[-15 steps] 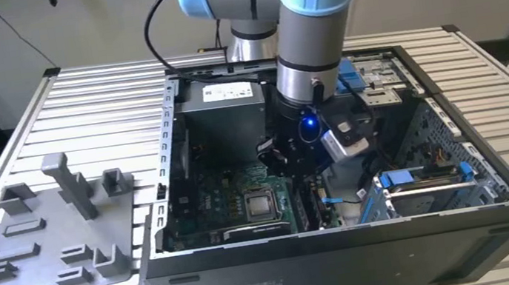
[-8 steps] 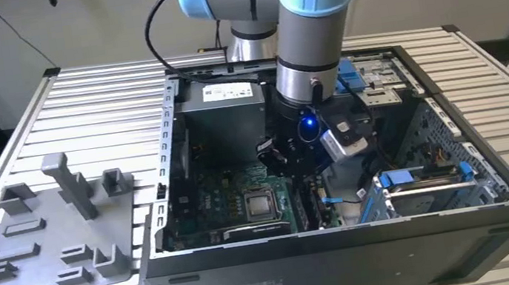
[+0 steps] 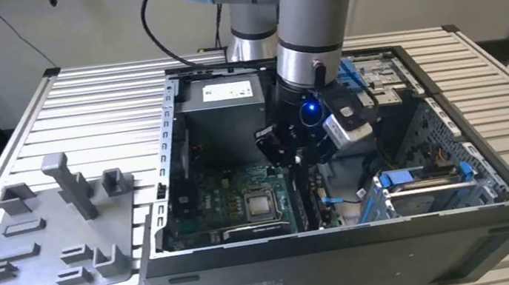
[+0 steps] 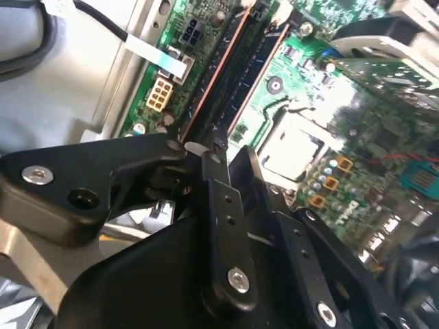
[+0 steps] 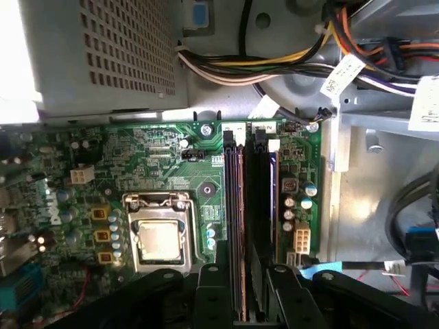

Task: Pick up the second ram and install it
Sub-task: 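Insert the second ram into the second slot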

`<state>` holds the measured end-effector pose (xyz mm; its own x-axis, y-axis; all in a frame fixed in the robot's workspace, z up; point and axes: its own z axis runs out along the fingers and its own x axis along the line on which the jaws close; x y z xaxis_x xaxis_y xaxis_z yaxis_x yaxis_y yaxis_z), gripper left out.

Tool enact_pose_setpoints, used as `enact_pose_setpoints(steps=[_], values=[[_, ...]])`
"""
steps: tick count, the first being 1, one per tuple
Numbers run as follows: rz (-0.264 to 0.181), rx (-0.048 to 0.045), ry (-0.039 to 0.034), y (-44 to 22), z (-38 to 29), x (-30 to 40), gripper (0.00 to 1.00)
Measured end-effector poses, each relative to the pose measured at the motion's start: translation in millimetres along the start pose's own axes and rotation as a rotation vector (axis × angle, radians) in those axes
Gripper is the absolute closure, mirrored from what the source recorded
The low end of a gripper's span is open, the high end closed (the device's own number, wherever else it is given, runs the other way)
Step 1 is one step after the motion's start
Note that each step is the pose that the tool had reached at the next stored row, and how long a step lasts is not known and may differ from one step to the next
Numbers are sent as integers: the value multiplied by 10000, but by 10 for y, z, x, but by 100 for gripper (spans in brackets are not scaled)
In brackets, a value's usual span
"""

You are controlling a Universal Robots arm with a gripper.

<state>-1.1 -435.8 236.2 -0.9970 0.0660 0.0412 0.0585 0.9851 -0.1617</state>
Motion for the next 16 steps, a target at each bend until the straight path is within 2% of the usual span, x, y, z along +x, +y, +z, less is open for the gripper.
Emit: enact_pose_setpoints(steps=[3, 6, 8, 10, 16], values=[[1, 4, -1, -20, -122, 2, 72], [0, 0, 1, -20, -124, 0, 74], [0, 1, 2, -20, -124, 0, 87], [0, 3, 3, -20, -125, 1, 89], [0, 3, 4, -20, -125, 1, 89]])
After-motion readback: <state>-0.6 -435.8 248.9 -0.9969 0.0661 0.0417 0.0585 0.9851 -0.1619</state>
